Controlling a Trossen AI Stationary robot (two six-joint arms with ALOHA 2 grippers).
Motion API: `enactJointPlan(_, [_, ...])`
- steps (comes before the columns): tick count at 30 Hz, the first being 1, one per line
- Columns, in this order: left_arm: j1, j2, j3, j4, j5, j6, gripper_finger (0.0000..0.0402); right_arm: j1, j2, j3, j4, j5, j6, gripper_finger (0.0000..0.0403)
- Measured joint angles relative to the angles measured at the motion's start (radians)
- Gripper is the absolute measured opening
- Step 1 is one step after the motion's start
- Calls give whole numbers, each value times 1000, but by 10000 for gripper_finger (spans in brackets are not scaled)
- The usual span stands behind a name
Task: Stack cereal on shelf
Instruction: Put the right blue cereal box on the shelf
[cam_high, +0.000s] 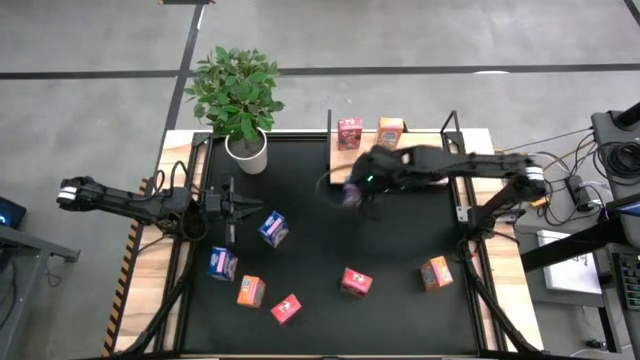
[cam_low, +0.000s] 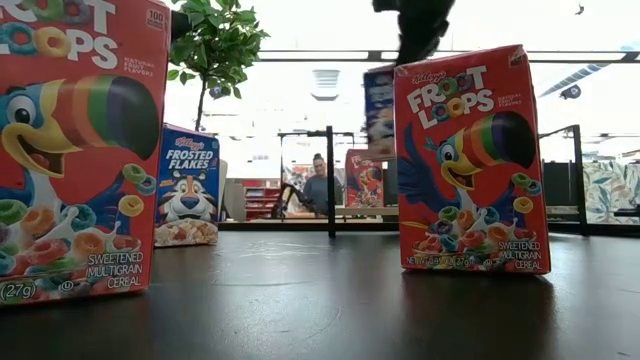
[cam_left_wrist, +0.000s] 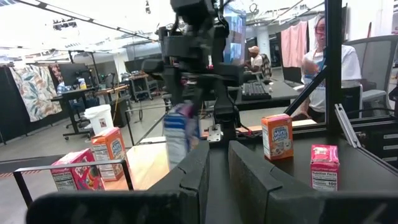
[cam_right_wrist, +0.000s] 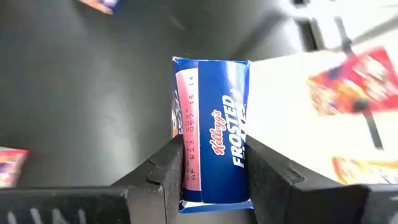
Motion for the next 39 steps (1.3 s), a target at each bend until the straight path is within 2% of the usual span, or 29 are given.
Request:
enactJointPlan(8, [0, 1, 0, 0, 0, 0, 45, -267, -249, -269, 24, 2, -43, 135])
enactJointPlan(14, [0, 1, 0, 1, 0, 0, 45, -471, -410, -499, 163, 0, -78, 135])
enactJointPlan(19, [0, 1, 0, 6, 0, 0, 45, -587, -483, -616, 264, -64, -100, 134])
enactJointPlan(25, [0, 1, 0, 7, 0, 0, 45, -639, -492, -660, 304, -80, -117, 143])
enactJointPlan(33, [0, 1, 0, 6, 0, 0, 45, -645, -456, -671, 349, -71, -125, 191])
enactJointPlan(39, [0, 1, 0, 5, 0, 0, 45, -645, -458, -610, 316, -69, -112, 211])
